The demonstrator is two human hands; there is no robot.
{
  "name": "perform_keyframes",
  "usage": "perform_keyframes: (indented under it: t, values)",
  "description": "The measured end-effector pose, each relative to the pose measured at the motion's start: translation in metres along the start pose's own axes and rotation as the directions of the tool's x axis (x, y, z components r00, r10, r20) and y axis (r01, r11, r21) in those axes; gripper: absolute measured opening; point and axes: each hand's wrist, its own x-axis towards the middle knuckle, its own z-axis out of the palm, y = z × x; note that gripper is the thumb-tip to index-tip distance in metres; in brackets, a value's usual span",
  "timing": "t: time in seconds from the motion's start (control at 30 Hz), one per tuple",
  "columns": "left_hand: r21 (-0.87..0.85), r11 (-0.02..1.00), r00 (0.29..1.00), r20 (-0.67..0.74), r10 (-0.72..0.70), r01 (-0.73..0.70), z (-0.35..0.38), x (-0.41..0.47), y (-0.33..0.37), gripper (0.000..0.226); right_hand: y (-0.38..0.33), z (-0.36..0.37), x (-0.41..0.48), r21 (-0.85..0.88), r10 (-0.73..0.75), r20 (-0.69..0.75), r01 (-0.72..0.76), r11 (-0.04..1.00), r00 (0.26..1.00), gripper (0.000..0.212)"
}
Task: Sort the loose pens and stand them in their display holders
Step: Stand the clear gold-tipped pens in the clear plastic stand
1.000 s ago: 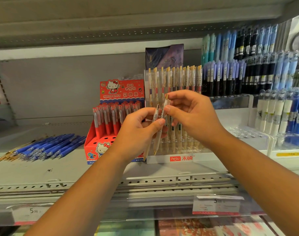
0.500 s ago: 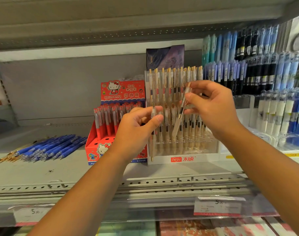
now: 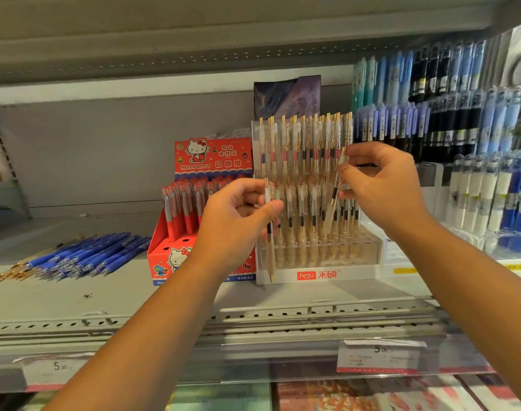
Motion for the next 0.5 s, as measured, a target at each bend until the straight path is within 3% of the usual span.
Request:
perform_keyframes:
  t: [0.5]
  values:
    - [0.023, 1.0, 1.0, 0.001, -0.001, 0.001, -0.0008, 0.0004, -0.0001, 0.032, 0.0076, 0.0035, -0.003, -0.233, 0.136, 0.203, -0.087, 0.969, 0.97, 0.021]
